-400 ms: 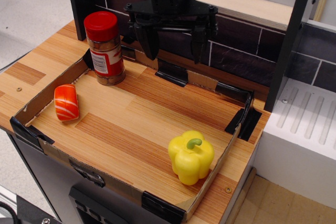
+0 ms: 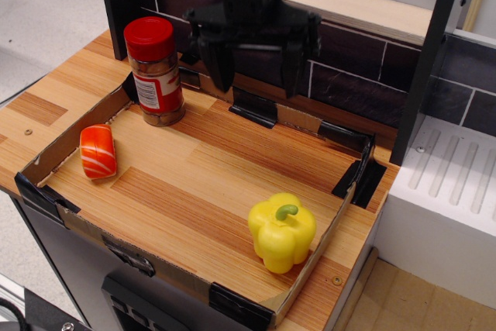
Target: Topple basil bottle
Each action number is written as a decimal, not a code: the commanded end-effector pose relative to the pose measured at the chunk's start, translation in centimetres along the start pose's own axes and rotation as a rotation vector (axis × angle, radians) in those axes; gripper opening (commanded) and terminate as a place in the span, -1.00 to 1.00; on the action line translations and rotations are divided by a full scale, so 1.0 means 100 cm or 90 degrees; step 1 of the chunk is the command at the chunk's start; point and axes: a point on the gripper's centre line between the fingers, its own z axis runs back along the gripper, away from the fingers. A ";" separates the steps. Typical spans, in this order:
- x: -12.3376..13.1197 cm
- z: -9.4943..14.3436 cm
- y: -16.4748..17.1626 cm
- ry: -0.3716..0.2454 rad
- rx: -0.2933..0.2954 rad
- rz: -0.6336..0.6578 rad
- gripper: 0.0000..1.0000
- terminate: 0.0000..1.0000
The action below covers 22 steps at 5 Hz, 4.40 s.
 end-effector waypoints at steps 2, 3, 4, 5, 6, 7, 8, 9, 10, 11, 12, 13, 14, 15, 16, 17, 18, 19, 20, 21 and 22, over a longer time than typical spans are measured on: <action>0.015 0.022 0.077 -0.039 0.040 0.143 1.00 -1.00; 0.022 0.020 0.094 -0.061 0.069 0.196 1.00 -1.00; 0.034 0.021 0.104 -0.071 0.078 0.233 1.00 -1.00; 0.044 0.023 0.108 -0.086 0.078 0.255 1.00 -1.00; 0.051 0.024 0.113 -0.107 0.084 0.277 1.00 -1.00; 0.054 0.028 0.115 -0.124 0.089 0.294 1.00 -1.00; 0.058 0.029 0.117 -0.123 0.099 0.321 1.00 -1.00; 0.058 0.023 0.116 -0.129 0.125 0.336 1.00 -1.00; 0.061 0.019 0.118 -0.128 0.140 0.361 1.00 -1.00; 0.060 0.018 0.117 -0.136 0.143 0.360 -1.00 -1.00; 0.056 0.025 0.111 -0.178 0.129 0.353 -1.00 -1.00; 0.049 0.031 0.100 -0.227 0.101 0.340 -1.00 -1.00; 0.040 0.031 0.089 -0.265 0.075 0.333 -1.00 -1.00; 0.028 0.019 0.081 -0.255 0.072 0.320 -1.00 -1.00; 0.012 0.005 0.075 -0.263 0.092 0.329 -1.00 -1.00; -0.009 -0.009 0.072 -0.290 0.106 0.320 -1.00 -1.00; -0.026 -0.022 0.071 -0.269 0.123 0.320 -1.00 -1.00; -0.040 -0.031 0.070 -0.214 0.138 0.318 -1.00 -1.00; -0.042 -0.038 0.068 -0.162 0.139 0.339 -1.00 -1.00; -0.034 -0.041 0.068 -0.104 0.096 0.365 -1.00 -1.00; -0.025 -0.042 0.067 -0.071 0.029 0.382 -1.00 -1.00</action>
